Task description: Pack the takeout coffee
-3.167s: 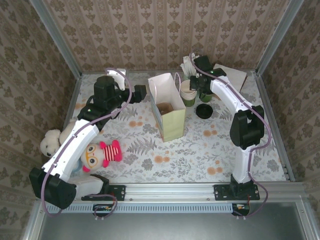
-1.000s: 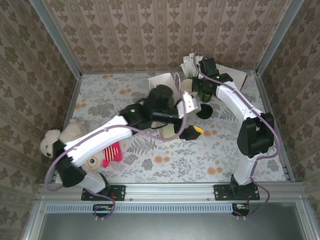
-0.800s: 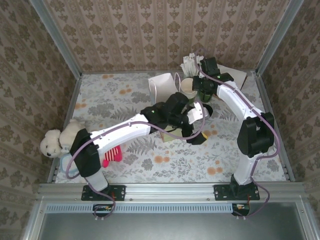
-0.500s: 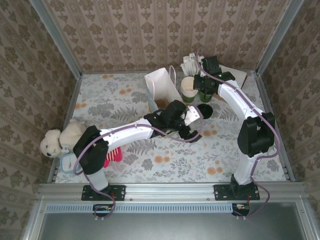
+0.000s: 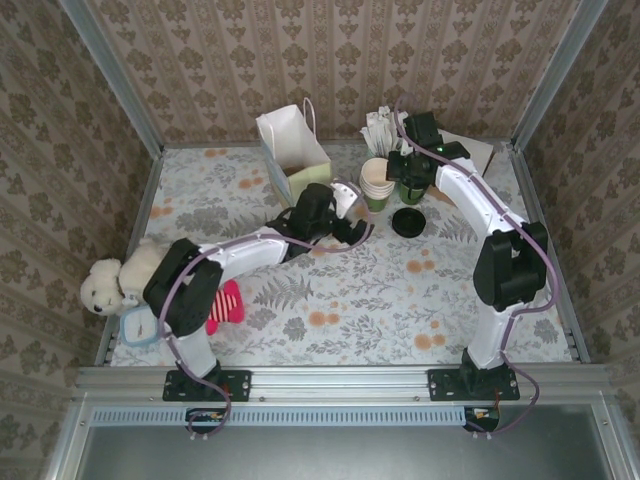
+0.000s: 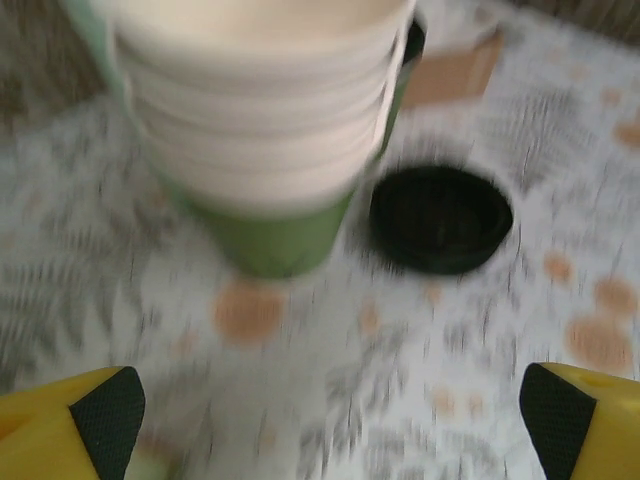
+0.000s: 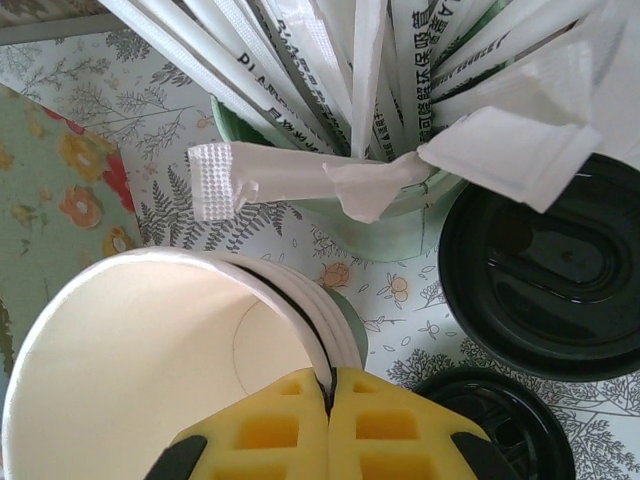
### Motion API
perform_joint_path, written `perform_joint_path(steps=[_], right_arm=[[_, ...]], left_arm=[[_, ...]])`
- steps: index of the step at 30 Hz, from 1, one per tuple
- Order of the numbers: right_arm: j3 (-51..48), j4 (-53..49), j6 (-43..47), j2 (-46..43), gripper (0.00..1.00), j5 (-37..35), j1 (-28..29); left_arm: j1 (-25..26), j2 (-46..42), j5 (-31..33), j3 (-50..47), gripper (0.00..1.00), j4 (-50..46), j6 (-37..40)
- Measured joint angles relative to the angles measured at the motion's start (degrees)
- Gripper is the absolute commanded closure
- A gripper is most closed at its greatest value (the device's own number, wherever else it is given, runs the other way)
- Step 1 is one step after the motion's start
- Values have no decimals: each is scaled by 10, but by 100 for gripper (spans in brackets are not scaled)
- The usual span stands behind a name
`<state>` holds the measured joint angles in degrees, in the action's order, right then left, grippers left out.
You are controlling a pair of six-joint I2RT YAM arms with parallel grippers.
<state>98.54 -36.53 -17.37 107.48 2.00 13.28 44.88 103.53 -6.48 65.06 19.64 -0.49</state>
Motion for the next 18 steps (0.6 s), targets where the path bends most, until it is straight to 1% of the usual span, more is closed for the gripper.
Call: perform_joint_path(steps=[3, 4, 6, 9, 14, 18], right_arm=[[1, -11, -7, 3, 100, 2, 0], [1, -16, -8, 3, 100, 2, 0], [2, -22, -9, 3, 100, 2, 0], [3, -31, -9, 3, 100, 2, 0], [14, -42, -9, 4, 100, 2, 0], [21, -42, -10, 7, 100, 2, 0]], left_arm=[[4, 74, 5, -1, 0, 163, 1], [4, 96, 5, -1, 0, 193, 1], [3, 130, 5, -1, 0, 231, 4], [-1, 154, 5, -1, 0, 268, 8], [-12, 158, 7, 2, 0, 336, 9], [-19, 172, -8, 23, 0, 371, 9]])
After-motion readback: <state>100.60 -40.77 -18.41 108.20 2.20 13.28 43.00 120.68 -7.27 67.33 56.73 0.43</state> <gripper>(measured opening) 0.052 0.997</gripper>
